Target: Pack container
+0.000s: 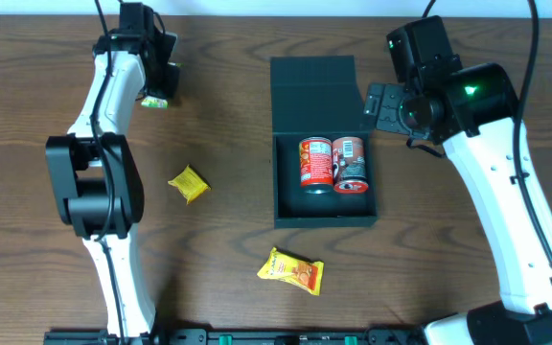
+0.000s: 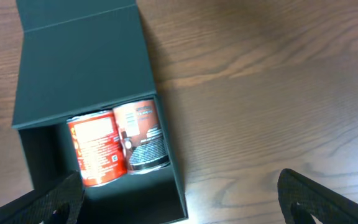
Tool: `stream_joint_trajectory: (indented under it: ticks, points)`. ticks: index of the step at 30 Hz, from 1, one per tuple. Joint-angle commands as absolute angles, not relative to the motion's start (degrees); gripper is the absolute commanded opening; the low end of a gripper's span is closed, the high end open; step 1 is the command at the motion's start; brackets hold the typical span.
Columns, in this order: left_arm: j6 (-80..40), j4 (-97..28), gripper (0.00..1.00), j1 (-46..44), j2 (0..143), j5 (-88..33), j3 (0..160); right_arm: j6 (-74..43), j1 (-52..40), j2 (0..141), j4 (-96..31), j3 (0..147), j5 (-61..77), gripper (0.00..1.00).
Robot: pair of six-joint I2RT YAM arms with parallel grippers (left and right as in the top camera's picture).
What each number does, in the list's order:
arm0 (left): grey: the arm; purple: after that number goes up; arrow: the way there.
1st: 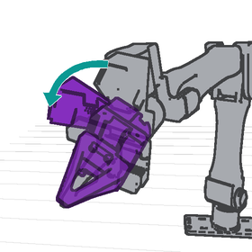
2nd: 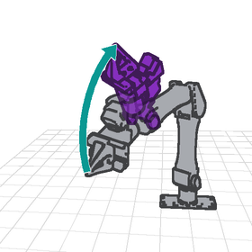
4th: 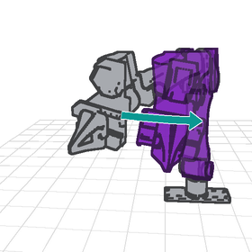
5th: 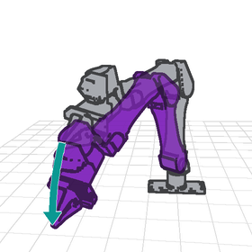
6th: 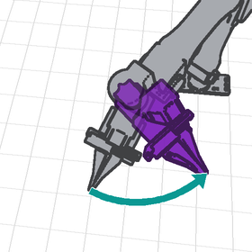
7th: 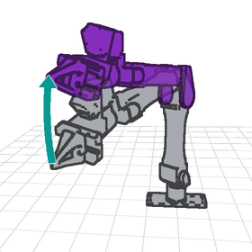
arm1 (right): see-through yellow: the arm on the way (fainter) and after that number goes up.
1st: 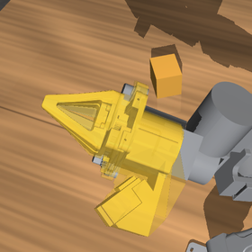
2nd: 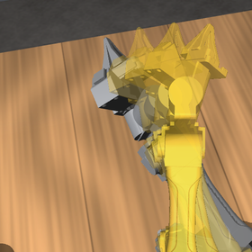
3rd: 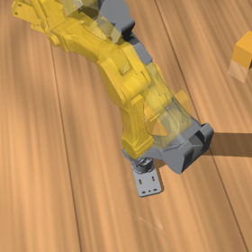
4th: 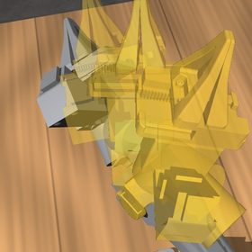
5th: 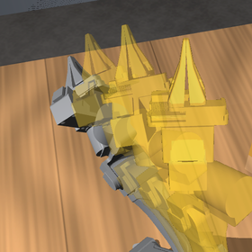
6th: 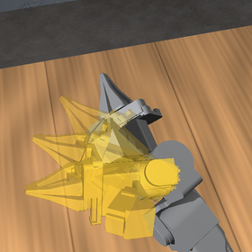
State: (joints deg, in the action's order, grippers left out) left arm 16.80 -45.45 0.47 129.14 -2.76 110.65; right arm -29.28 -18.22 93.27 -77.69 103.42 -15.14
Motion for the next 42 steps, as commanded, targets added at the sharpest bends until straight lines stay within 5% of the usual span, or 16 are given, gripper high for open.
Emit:
stream_joint_trajectory:
  ticks: [1,24,42]
  points:
    - [13.98,-47.0,0.16,-0.12,125.71,-2.35,112.03,-29.78,-17.82,93.38,-77.34,103.37,-20.29,0.99]
    - [2.07,-63.68,0.13,-12.03,112.62,-2.33,112.03,-32.75,-7.35,93.38,-79.09,103.37,-23.97,0.99]
    - [-21.61,-73.65,0.13,-27.31,110.98,-1.06,112.03,-32.75,-4.78,93.38,-79.05,103.37,-23.99,0.99]
